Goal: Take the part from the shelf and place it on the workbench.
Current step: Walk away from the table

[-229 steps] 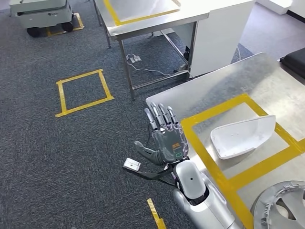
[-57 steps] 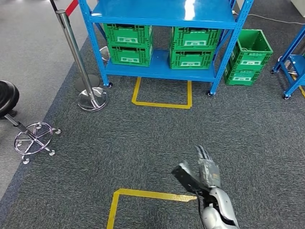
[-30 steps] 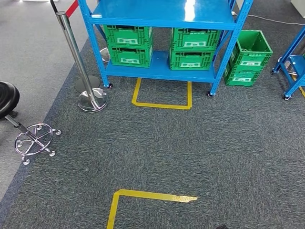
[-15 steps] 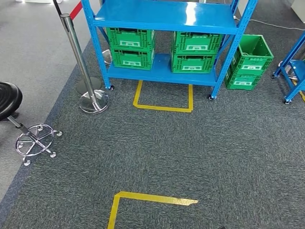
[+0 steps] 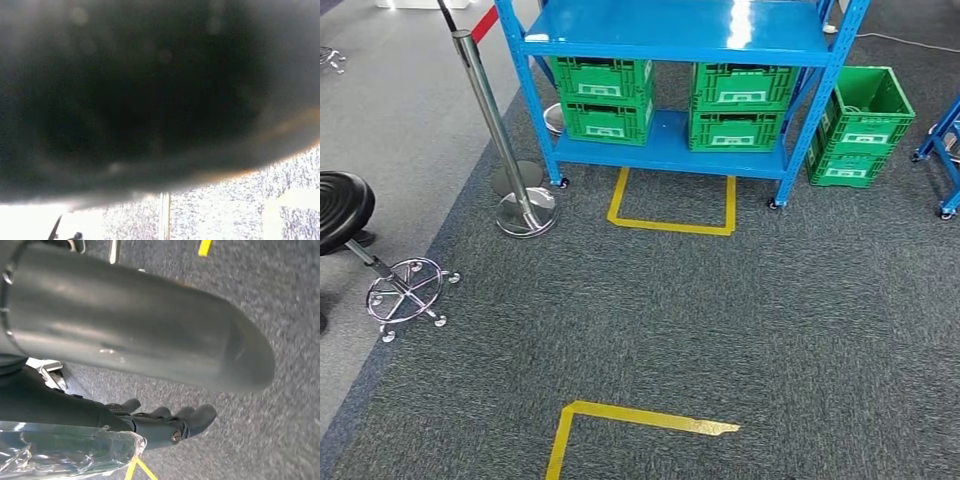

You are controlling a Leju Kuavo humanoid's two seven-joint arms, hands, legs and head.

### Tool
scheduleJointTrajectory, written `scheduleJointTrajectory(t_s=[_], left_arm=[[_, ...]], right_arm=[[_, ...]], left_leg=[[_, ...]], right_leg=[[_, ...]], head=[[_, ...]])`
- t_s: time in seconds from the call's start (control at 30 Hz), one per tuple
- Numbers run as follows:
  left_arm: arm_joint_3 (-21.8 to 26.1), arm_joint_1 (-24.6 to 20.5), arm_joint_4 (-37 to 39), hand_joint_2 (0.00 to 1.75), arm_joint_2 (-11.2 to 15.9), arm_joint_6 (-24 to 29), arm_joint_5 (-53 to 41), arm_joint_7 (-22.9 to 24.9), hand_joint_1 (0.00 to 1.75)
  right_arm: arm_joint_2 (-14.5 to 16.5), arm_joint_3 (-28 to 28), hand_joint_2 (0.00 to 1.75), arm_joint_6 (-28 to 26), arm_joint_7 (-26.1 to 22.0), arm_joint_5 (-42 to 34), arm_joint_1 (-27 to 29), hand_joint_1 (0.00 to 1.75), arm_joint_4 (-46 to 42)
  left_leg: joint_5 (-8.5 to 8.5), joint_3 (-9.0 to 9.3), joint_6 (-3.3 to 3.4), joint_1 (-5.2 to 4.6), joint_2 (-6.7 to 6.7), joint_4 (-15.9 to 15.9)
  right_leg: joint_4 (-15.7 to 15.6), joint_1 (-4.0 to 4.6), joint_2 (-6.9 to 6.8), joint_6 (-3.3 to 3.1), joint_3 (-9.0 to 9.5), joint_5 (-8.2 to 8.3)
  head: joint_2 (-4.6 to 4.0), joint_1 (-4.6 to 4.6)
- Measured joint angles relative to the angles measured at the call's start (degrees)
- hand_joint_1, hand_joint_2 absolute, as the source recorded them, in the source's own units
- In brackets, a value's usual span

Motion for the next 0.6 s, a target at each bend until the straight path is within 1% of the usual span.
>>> scheduleJointTrajectory(t_s=[0.03, 0.07, 0.1, 0.13, 0.17, 0.2, 0.23, 0.27, 0.3, 0.33, 0.37, 0.4, 0.43, 0.47, 0.5, 0.53, 0.57, 0.6], left_arm=[[0.0, 0.0, 0.0, 0.0, 0.0, 0.0, 0.0, 0.0, 0.0], [0.0, -0.1, -0.1, 0.0, -0.1, 0.0, 0.0, 0.0, 0.0], [0.0, -0.1, -0.1, 0.0, -0.1, 0.0, 0.0, 0.0, 0.0], [0.0, -0.1, -0.1, 0.0, -0.1, 0.0, 0.0, 0.0, 0.0], [0.1, 0.0, -0.1, 0.0, -0.1, 0.0, 0.0, 0.0, 0.0], [0.1, 0.1, -0.1, 0.0, -0.1, 0.0, 0.0, 0.0, 0.0], [0.1, 0.2, -0.1, 0.0, -0.1, -0.1, 0.0, 0.0, 0.0], [0.2, 0.2, -0.1, 0.0, -0.1, -0.1, 0.0, -0.1, 0.0], [0.2, 0.2, -0.2, 0.0, 0.0, -0.1, 0.0, -0.1, 0.0], [0.2, 0.1, -0.2, 0.0, 0.0, -0.1, 0.0, -0.2, 0.0], [0.2, 0.1, -0.2, 0.0, 0.0, -0.2, 0.0, -0.2, 0.0], [0.2, 0.0, -0.2, 0.0, 0.1, -0.2, 0.0, -0.3, 0.0], [0.2, 0.1, -0.2, 0.0, 0.1, -0.2, 0.0, -0.3, 0.0], [0.2, 0.2, -0.2, 0.0, 0.1, -0.1, 0.0, -0.3, 0.0], [0.2, 0.3, -0.2, 0.0, 0.1, -0.1, 0.0, -0.4, 0.0], [0.2, 0.3, -0.3, 0.0, 0.1, -0.1, 0.0, -0.4, 0.0], [0.2, 0.3, -0.3, 0.0, 0.1, -0.1, 0.0, -0.5, 0.0], [0.2, 0.2, -0.3, 0.0, 0.1, -0.1, 0.0, -0.5, 0.0]], right_arm=[[0.0, -0.1, 0.0, 0.0, 0.0, 0.0, 0.0, 0.0, 0.0], [0.0, -0.2, 0.0, 0.0, 0.0, 0.0, 0.0, 0.0, 0.0], [0.0, -0.3, 0.0, 0.0, 0.0, 0.1, 0.0, 0.0, 0.0], [0.0, -0.4, 0.0, 0.0, 0.0, 0.1, 0.0, 0.0, 0.0], [0.0, -0.4, 0.0, 0.0, 0.0, 0.3, 0.0, 0.0, 0.0], [0.0, -0.5, 0.0, 0.0, -0.1, 0.5, 0.0, 0.0, 0.0], [0.0, -0.6, 0.0, 0.0, -0.1, 0.7, 0.0, 0.0, 0.0], [0.0, -0.7, 0.0, 0.0, -0.2, 0.9, 0.0, 0.0, 0.0], [0.1, -0.7, 0.0, 0.0, -0.3, 1.1, 0.0, 0.0, 0.0], [0.2, -0.8, 0.0, 0.0, -0.4, 1.3, -0.1, 0.0, 0.0], [0.3, -0.8, 0.0, 0.1, -0.5, 1.5, -0.1, 0.0, -0.1], [0.4, -0.9, 0.0, 0.1, -0.6, 1.7, -0.2, 0.0, -0.1], [0.4, -0.9, 0.0, 0.2, -0.6, 1.9, -0.2, 0.0, -0.1], [0.5, -0.9, 0.0, 0.3, -0.7, 2.1, -0.2, 0.0, -0.2], [0.5, -1.0, 0.0, 0.3, -0.8, 2.2, -0.3, 0.0, -0.2], [0.5, -1.1, 0.0, 0.3, -0.8, 2.3, -0.4, 0.0, -0.3], [0.5, -1.2, 0.0, 0.4, -0.8, 2.4, -0.4, 0.0, -0.4], [0.5, -1.3, 0.0, 0.5, -0.9, 2.4, -0.5, 0.0, -0.4]], left_leg=[[-1.47, -1.27, -0.21, 0.04, 0.19, 2.7], [-3.23, -3.15, -0.33, 0.05, 0.36, 6.3], [-4.93, -5.48, -0.39, 0.07, 0.41, 10.6], [-5.9, -7.51, -0.37, 0.07, 0.41, 14.1], [-5.72, -8.72, -0.24, 0.04, 0.42, 15.8], [-4.3, -8.9, 0.01, -0.03, 0.42, 15.3], [-1.9, -7.93, 0.38, -0.14, 0.43, 12.5], [0.76, -6.29, 0.91, -0.35, 0.53, 8.5], [2.51, -4.64, 1.44, -0.59, 0.7, 4.7], [3.29, -3.33, 1.81, -0.79, 0.88, 1.9], [3.23, -2.59, 2.0, -0.95, 1.04, 0.3], [2.67, -2.33, 2.06, -1.06, 1.09, 0.0], [2.51, -2.09, 2.11, -1.06, 1.02, -0.5], [2.54, -1.81, 2.22, -0.97, 0.95, -0.8], [2.59, -1.45, 2.44, -0.85, 0.88, -1.2], [2.63, -1.08, 2.66, -0.7, 0.83, -1.6], [2.55, -0.78, 2.85, -0.63, 0.83, -1.8], [2.33, -0.59, 3.03, -0.66, 0.82, -1.9]], right_leg=[[0.0, -0.02, -0.15, -0.32, 0.11, -0.08], [0.0, 0.07, -0.3, -0.57, 0.19, -0.22], [0.0, 0.18, -0.46, -0.76, 0.28, -0.36], [0.0, 0.3, -0.58, -0.9, 0.4, -0.52], [0.0, 0.42, -0.63, -0.97, 0.6, -0.71], [0.0, 0.52, -0.65, -1.0, 0.93, -0.95], [0.0, 0.61, -0.65, -0.98, 1.35, -1.21], [-0.1, 0.68, -0.66, -0.94, 1.66, -1.52], [-0.1, 0.81, -0.71, -0.79, 1.94, -1.87], [-0.1, 0.91, -0.74, -0.56, 2.02, -2.2], [-0.2, 0.96, -0.82, -0.26, 2.0, -2.49], [-0.3, 0.97, -0.92, 0.09, 2.11, -2.69], [-0.5, 0.93, -1.03, 0.44, 2.37, -2.81], [-0.5, 0.88, -1.08, 0.73, 2.58, -3.0], [0.2, 0.87, -1.03, 0.98, 2.44, -3.57], [1.9, 0.89, -0.9, 1.17, 1.67, -4.61], [5.1, 0.86, -0.72, 1.29, -0.11, -6.15], [9.1, 0.86, -0.6, 1.41, -2.45, -7.81]], head=[[0.0, -0.11], [0.0, -0.23], [0.0, -0.27], [-0.01, -0.27], [-0.01, -0.28], [-0.01, -0.27], [-0.01, -0.28], [-0.01, -0.27], [-0.01, -0.22], [0.0, -0.24], [0.0, -0.19], [0.0, -0.2], [0.0, -0.22], [-0.01, -0.17], [-0.01, -0.15], [0.0, -0.06], [0.01, -0.02], [0.01, 0.03]])
